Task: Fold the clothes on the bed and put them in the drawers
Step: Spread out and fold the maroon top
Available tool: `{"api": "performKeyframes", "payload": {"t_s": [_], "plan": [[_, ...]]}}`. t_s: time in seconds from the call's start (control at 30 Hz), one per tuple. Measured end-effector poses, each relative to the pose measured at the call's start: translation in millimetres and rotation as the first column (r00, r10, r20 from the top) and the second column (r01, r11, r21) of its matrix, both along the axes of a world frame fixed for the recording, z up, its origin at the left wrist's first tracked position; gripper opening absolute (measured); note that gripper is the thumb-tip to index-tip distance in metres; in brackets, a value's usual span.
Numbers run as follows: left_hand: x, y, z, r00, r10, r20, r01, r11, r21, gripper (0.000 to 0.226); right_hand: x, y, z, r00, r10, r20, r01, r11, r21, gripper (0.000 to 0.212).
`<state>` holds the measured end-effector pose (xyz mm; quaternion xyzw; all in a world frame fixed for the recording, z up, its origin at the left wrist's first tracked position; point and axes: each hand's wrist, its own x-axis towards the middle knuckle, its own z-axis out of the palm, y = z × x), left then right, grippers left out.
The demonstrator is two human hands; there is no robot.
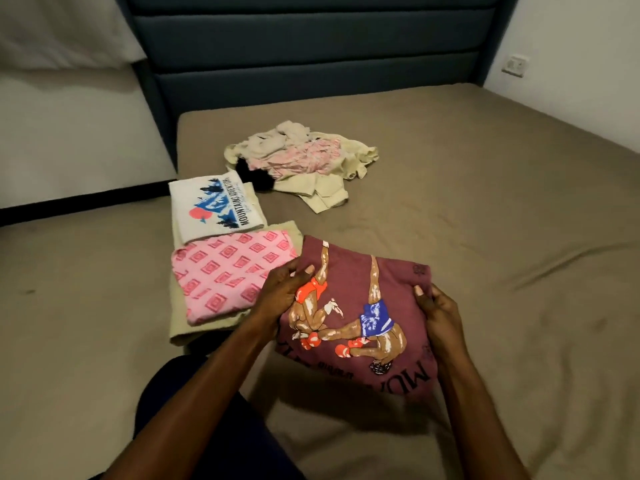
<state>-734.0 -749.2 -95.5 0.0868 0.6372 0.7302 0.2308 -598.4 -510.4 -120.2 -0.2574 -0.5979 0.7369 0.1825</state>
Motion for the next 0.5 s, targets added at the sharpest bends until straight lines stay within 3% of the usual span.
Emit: {"api": "performKeyframes", "payload": {"t_s": [0.23, 0.5], "plan": [[-98.9, -79.7, 20.5, 0.951, 0.303, -0.058, -0.300, 0.952, 0.052, 0.033, -167.6, -57.5, 16.8, 0.969, 0.242, -0.050, -0.242, 0.970, 0.000, 0.022], [-243.3, -137.7, 13.3, 0.889, 0.456, -0.041, -0.453, 0.889, 0.060, 0.034, -359.0, -106.4, 28.2, 0.909, 0.414, -0.048, -0.410, 0.909, 0.074, 0.021]]}}
